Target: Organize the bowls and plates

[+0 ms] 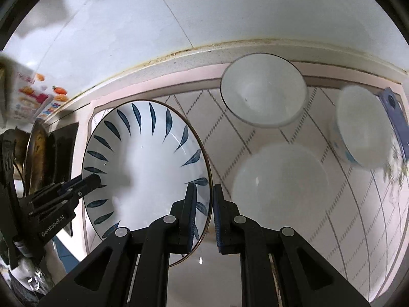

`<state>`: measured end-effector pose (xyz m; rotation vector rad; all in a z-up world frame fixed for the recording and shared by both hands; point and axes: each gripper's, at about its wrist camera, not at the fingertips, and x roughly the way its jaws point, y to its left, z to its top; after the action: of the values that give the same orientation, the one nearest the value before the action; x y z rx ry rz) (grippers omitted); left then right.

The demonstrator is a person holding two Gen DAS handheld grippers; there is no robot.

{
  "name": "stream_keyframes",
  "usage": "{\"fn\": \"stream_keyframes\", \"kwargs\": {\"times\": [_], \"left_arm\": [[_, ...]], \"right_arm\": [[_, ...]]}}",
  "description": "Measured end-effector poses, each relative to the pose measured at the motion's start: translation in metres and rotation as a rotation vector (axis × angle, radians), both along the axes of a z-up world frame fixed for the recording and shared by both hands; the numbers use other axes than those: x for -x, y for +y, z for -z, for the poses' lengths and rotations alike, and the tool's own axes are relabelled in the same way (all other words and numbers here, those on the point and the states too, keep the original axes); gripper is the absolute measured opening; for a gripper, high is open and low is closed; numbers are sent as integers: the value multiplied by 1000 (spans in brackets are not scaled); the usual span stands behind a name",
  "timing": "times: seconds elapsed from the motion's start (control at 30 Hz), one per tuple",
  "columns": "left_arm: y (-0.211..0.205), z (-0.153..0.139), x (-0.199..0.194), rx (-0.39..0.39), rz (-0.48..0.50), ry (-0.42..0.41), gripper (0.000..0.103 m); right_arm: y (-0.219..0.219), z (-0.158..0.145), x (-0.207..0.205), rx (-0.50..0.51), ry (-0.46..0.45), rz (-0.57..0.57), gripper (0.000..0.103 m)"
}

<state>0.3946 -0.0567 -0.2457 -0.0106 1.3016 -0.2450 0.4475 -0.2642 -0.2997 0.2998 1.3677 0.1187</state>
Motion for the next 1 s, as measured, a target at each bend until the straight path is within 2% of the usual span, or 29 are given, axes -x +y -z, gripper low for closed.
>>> {"fn": "stream_keyframes", "kwargs": {"times": [0.27,0.57,0.8,1.0], "left_arm": [[-29,13,56,-1,47,47,16],[-49,44,99,-35,60,104,16],[-55,64,110,-76,63,120,16],[-60,75,113,-108,58,126,16]], "right_arm": [[-24,-11,82,-1,15,-11,14],[-43,26,152,1,91,-20,14],[-45,54,173,0,130,-23,14],[-48,65,181,8,139,-26,14]]}}
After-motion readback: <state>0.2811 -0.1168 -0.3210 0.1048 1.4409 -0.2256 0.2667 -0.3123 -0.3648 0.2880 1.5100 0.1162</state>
